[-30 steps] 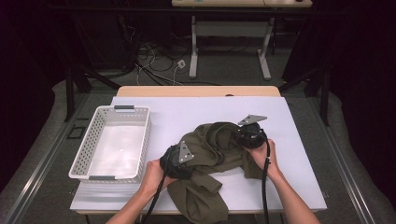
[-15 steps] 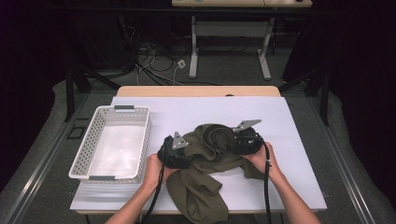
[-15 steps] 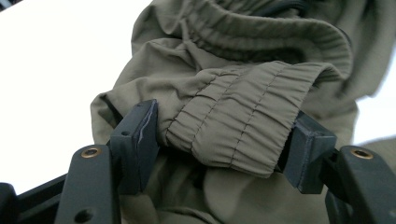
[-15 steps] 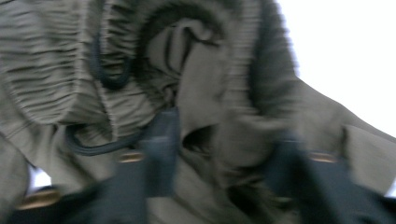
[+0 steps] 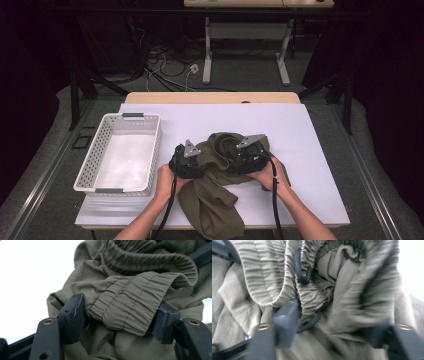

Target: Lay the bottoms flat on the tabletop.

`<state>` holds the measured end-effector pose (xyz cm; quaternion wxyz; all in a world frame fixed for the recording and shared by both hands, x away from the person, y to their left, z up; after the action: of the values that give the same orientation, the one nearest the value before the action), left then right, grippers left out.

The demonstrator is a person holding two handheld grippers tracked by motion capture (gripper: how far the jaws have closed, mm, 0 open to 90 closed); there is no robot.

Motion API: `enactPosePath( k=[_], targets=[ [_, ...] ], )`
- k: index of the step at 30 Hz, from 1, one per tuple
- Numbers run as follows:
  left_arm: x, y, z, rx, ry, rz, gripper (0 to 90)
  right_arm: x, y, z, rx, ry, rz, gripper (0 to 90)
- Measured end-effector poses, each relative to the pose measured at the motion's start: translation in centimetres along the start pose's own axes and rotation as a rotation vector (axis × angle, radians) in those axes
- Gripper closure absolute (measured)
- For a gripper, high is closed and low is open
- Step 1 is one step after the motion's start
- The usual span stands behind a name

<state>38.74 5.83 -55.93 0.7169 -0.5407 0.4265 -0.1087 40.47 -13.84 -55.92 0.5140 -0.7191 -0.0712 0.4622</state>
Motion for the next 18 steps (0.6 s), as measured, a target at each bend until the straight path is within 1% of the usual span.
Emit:
enactPosePath(
  k=[2,3,4,5,6,7,8,9,10,11,12,13,14,15,16,17,18],
  targets=[
    [-0.2,-0.1,0.0,0.014,0.009,-0.003,32.5,0.3,-0.2,0.1,0.018,0.038,-0.025,59.5],
    [-0.3,-0.1,-0.1,0.016,0.008,-0.007,31.3,0.3,-0.3,0.0,0.007,0.044,-0.025,64.5],
    [-0.4,-0.1,-0.1,0.027,0.008,-0.006,30.3,0.4,-0.4,-0.1,0.008,0.052,-0.035,66.9],
    [-0.6,-0.2,-0.2,0.037,0.002,-0.008,28.9,0.5,-0.4,-0.2,0.010,0.049,-0.039,68.7],
    [-0.7,-0.2,-0.3,0.054,0.000,-0.003,27.4,0.6,-0.5,-0.2,0.016,0.045,-0.036,70.1],
    [-0.9,-0.2,-0.4,0.071,0.003,0.002,26.2,0.7,-0.5,-0.3,0.024,0.056,-0.049,71.0],
    [-1.1,-0.1,-0.5,0.090,-0.002,0.006,25.3,0.7,-0.6,-0.4,0.031,0.055,-0.041,72.1],
    [-1.3,-0.1,-0.7,0.100,-0.006,0.006,24.3,0.8,-0.6,-0.5,0.037,0.058,-0.056,72.8],
    [-1.5,-0.1,-0.7,0.116,-0.010,0.003,24.0,0.8,-0.7,-0.7,0.038,0.057,-0.050,73.2],
    [-1.6,0.0,-0.8,0.119,-0.003,0.009,23.9,0.9,-0.7,-0.8,0.042,0.060,-0.061,73.5],
    [-1.8,0.1,-0.9,0.131,-0.011,0.012,23.4,0.8,-0.8,-0.9,0.051,0.065,-0.055,73.7],
    [-1.9,0.2,-0.9,0.140,-0.012,0.019,22.9,0.8,-0.8,-1.0,0.057,0.060,-0.043,73.7],
    [-2.0,0.3,-0.8,0.158,-0.017,0.024,22.9,0.9,-0.9,-1.1,0.065,0.060,-0.053,73.7],
    [-2.1,0.3,-0.9,0.171,-0.020,0.026,22.6,1.0,-1.0,-1.2,0.088,0.062,-0.060,73.7],
    [-2.1,0.4,-0.9,0.181,-0.023,0.032,22.0,1.0,-1.0,-1.4,0.088,0.060,-0.060,73.7],
    [-2.1,0.4,-0.9,0.183,-0.028,0.026,21.7,1.1,-1.0,-1.4,0.108,0.058,-0.064,73.6],
    [-2.1,0.4,-0.8,0.203,-0.033,0.037,21.7,1.1,-1.1,-1.6,0.105,0.061,-0.062,73.6]
  ],
)
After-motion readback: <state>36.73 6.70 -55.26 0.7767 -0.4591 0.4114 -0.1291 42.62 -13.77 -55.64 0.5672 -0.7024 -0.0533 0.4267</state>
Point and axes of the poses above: each handheld gripper's, and its own axes: x roughly forward along the jaws, y roughly out of its underside, z roughly to its left, the point moved 5 cm from there along x, roughly forward along the jaws, and after that the axes turned 12 degrees about -z, right-handed, at the moved point
